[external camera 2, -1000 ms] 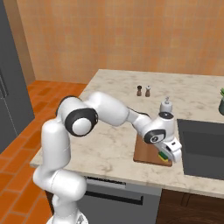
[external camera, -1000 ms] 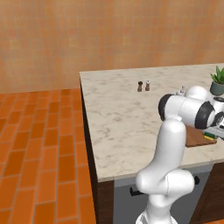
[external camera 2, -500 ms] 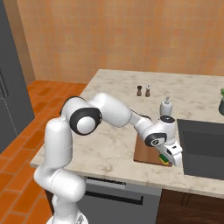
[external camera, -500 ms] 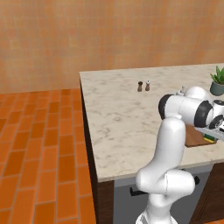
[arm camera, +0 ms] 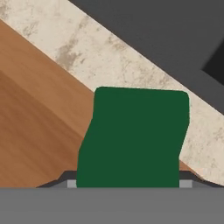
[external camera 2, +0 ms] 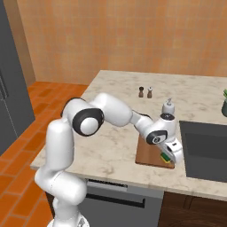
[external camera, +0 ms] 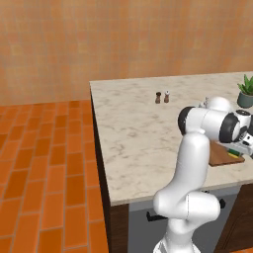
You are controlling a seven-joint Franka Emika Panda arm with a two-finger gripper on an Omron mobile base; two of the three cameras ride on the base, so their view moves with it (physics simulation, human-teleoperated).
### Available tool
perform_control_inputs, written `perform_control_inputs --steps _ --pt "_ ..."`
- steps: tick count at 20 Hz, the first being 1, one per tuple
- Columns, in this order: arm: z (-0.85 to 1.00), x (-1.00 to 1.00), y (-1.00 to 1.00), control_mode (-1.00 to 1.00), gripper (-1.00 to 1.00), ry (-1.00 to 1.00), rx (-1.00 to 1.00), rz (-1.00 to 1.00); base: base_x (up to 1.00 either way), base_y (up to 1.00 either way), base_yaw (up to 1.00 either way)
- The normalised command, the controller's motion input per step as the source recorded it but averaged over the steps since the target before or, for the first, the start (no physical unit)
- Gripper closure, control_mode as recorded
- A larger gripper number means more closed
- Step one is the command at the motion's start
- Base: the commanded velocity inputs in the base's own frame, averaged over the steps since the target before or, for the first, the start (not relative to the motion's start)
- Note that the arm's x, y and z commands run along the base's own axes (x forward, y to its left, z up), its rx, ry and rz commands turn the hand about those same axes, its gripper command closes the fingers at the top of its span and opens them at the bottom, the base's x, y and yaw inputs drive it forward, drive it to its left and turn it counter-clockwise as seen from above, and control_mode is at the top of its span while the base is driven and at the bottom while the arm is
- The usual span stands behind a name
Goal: Pick up the sponge from the counter and clean the cutting board by briefly scrubbing or pressing down on the cutting board. Once finished, release the sponge.
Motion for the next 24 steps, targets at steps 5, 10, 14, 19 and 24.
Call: perform_control_inputs --steps 5,10,14,19,24 --pt "-0.21 0.48 0.20 -1.00 1.00 -0.03 -0.01 0.00 0.00 0.00 0.00" --pt "-0.31 0.45 0.22 -1.00 1.00 -0.14 0.00 0.00 0.00 0.00 0.00" --pt "-0.24 0.58 0.24 -1.00 1.00 -0.12 0.00 0.00 0.00 0.00 0.00" --pt "-0.25 0.69 0.22 -1.00 1.00 0.00 0.00 0.00 0.00 0.00 0.00" --pt "-0.24 0.78 0.29 -1.00 1.00 0.00 0.00 0.00 0.00 0.00 0.00"
